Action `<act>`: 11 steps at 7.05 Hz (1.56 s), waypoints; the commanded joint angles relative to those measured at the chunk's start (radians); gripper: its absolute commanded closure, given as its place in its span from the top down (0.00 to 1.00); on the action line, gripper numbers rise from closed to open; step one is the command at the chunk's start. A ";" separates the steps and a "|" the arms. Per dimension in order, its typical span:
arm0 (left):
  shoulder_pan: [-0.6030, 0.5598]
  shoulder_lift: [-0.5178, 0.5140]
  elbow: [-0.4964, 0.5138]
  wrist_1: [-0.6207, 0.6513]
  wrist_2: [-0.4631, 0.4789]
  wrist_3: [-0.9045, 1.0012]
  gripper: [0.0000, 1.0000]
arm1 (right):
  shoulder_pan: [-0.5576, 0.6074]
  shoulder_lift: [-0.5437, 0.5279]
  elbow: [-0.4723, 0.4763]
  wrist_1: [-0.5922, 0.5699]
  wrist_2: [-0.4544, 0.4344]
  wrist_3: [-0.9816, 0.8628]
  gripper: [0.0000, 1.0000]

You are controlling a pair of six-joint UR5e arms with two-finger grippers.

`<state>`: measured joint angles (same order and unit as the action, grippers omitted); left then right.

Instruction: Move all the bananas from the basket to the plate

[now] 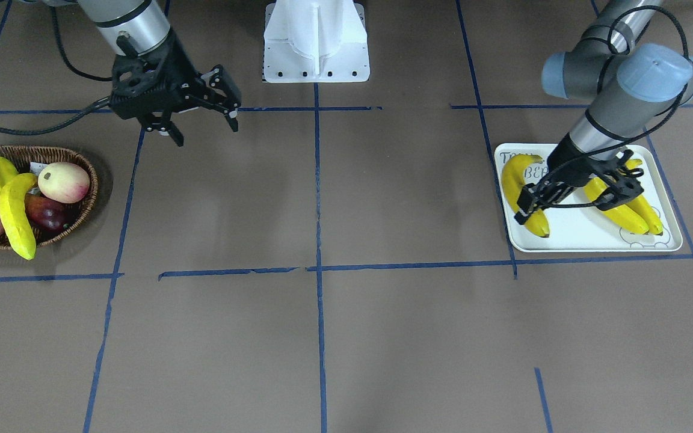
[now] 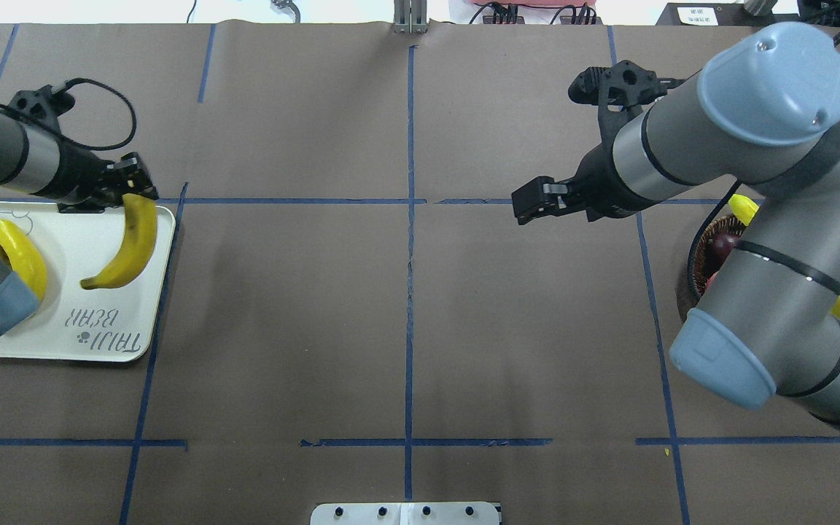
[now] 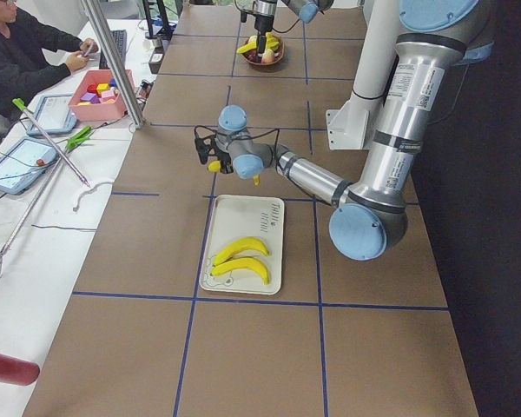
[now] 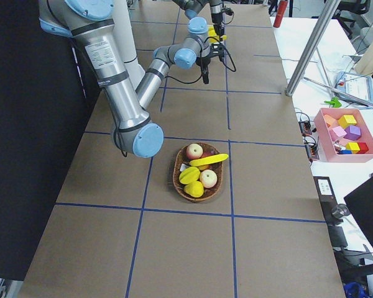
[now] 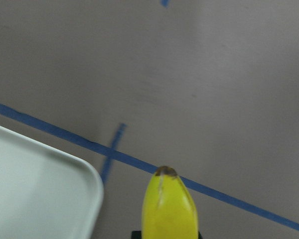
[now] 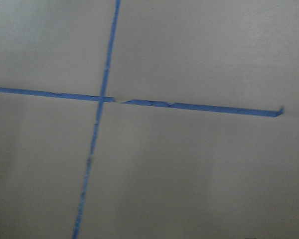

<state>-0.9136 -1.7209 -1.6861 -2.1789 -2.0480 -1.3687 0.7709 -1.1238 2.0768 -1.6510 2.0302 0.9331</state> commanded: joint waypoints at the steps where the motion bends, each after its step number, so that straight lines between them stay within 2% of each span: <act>1: 0.001 0.101 0.002 0.022 0.041 0.062 0.00 | 0.089 -0.034 -0.006 -0.076 0.069 -0.167 1.00; 4: 0.021 0.107 0.019 0.044 0.069 0.048 0.00 | 0.097 -0.054 -0.007 -0.072 0.079 -0.168 1.00; 5: 0.021 0.110 0.019 0.042 0.071 0.053 0.15 | 0.099 -0.059 -0.007 -0.073 0.077 -0.171 1.00; 6: 0.027 0.110 0.022 0.042 0.075 0.060 0.99 | 0.103 -0.080 -0.007 -0.069 0.081 -0.172 1.00; 8: 0.029 0.124 0.023 0.033 0.088 0.059 0.99 | 0.119 -0.091 -0.021 -0.073 0.102 -0.171 1.00; 11: 0.029 0.113 -0.024 0.030 0.033 0.043 0.99 | 0.209 -0.221 -0.032 -0.066 0.188 -0.293 1.00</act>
<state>-0.8852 -1.6041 -1.6869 -2.1491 -1.9836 -1.3191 0.9413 -1.2934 2.0497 -1.7182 2.1816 0.6965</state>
